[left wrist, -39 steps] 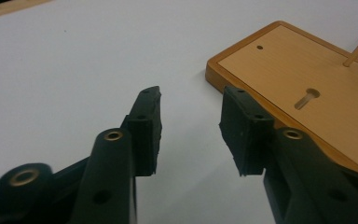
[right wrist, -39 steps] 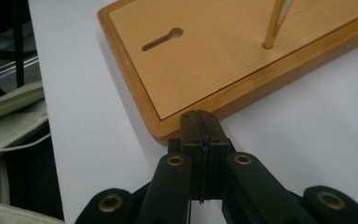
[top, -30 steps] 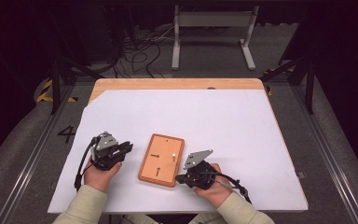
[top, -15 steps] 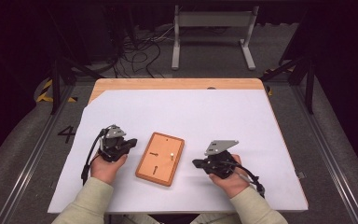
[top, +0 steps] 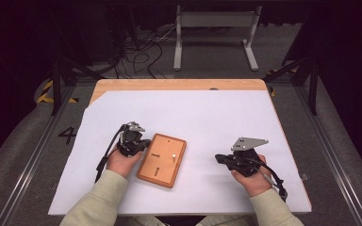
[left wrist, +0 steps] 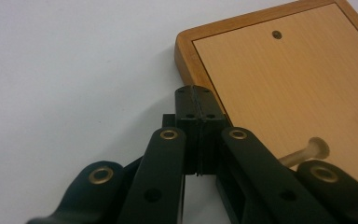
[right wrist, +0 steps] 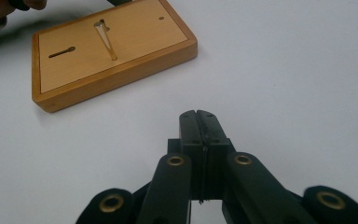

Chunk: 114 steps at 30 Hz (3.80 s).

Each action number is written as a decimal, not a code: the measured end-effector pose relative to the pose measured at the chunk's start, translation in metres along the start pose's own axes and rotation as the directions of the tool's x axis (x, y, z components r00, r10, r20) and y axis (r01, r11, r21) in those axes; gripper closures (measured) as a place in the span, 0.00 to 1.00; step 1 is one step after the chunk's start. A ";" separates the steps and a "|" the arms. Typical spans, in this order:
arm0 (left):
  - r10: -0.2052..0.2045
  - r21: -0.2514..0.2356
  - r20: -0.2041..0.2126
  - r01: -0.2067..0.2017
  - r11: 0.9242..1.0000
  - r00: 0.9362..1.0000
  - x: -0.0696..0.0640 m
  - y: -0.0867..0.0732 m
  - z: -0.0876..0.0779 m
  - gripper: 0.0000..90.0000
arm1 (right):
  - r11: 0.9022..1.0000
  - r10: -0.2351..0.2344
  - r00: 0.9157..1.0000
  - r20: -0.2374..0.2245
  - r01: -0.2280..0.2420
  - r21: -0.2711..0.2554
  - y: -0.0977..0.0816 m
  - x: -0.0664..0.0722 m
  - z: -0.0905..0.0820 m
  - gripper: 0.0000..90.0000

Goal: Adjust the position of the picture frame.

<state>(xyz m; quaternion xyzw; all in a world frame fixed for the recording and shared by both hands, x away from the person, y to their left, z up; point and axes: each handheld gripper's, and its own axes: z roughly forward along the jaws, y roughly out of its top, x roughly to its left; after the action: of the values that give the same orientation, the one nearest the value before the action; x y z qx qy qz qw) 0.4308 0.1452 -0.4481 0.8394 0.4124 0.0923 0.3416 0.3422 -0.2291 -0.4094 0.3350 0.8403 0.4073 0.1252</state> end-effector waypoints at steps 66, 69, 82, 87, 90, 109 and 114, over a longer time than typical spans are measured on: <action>0.448 0.015 0.417 -0.499 0.866 0.791 -0.125 -0.024 -0.042 1.00 | 1.000 0.024 1.000 -0.008 -0.024 0.006 -0.002 -0.010 -0.004 1.00; 0.445 0.062 0.447 -0.524 0.850 0.776 -0.130 -0.027 -0.034 1.00 | 1.000 0.022 1.000 -0.014 -0.022 0.007 -0.002 -0.010 -0.003 0.99; 0.434 0.098 0.468 -0.533 0.841 0.770 -0.132 -0.029 -0.027 1.00 | 1.000 0.011 1.000 -0.025 -0.011 0.012 -0.002 -0.008 0.000 0.99; 0.416 0.117 0.316 -0.470 0.875 0.852 -0.108 -0.027 -0.037 1.00 | 1.000 0.013 0.999 -0.029 -0.013 0.016 -0.001 -0.008 0.001 0.99; 0.388 0.077 0.381 -0.447 0.891 0.839 -0.105 -0.028 -0.039 1.00 | 1.000 0.009 0.999 -0.032 -0.009 0.015 -0.001 -0.008 0.001 0.99; 0.425 0.194 0.364 -0.514 0.836 0.829 -0.115 -0.033 -0.026 1.00 | 1.000 0.009 0.999 -0.036 -0.008 0.017 -0.001 -0.007 0.002 0.98; 0.384 0.190 0.317 -0.455 0.870 0.867 -0.096 -0.032 -0.027 1.00 | 1.000 0.011 0.999 -0.035 -0.010 0.020 -0.001 -0.008 0.003 0.98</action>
<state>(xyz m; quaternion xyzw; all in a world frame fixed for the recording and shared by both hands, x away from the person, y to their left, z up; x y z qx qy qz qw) 0.3376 0.0995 -0.4363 0.9512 0.1765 -0.0046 0.2532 0.3486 -0.2330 -0.4125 0.3334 0.8446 0.4055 0.1052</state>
